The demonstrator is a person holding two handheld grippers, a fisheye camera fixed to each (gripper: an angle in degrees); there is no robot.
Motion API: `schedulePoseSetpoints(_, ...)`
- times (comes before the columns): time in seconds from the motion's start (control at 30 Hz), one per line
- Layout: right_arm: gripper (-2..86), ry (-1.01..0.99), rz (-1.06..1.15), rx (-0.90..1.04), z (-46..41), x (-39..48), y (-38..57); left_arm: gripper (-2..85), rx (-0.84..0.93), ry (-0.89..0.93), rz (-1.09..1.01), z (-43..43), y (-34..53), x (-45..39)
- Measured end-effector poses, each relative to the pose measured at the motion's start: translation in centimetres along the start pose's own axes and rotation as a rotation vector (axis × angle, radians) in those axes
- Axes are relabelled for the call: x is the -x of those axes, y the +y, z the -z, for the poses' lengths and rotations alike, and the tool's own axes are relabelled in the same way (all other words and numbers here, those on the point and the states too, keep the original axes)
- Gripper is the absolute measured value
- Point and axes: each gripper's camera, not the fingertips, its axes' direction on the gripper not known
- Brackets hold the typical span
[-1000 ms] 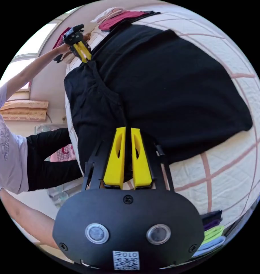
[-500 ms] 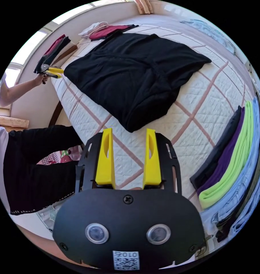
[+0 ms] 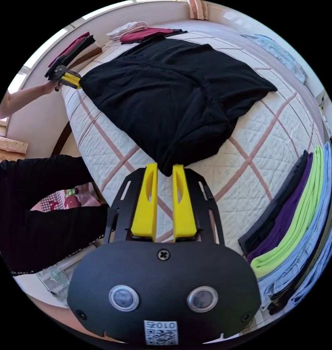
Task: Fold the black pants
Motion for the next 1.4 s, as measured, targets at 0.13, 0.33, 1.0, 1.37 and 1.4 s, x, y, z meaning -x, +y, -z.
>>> schedulePoseSetpoints(0.13, 4.4, 0.037, 0.033, 0.057, 0.7, 0.3, -1.0, 2.5, 0.089, 0.002, -0.065, 0.1, -1.2, 0.2)
schedulePoseSetpoints(0.33, 4.0, -0.196, 0.111, 0.122, 5.9, -1.7, -0.4, 0.9, 0.17, 0.231, -0.075, 3.9, -1.5, 4.3)
schedulePoseSetpoints(1.0, 4.9, 0.119, -0.231, -0.073, 10.7, -0.6, 4.5, 5.0, 0.031, 0.135, 0.359, 9.4, 5.4, 6.2)
schedulePoseSetpoints(1.37, 7.4, 0.049, 0.145, 0.044, 4.6, -0.4, -8.1, 5.6, 0.001, 0.055, -0.173, 5.9, -9.0, 8.0)
schedulePoseSetpoints(1.4, 7.5, 0.026, 0.156, 0.068, 4.0, -0.8, -8.1, 5.6, -0.013, 0.067, -0.164, 5.9, -8.9, 8.5)
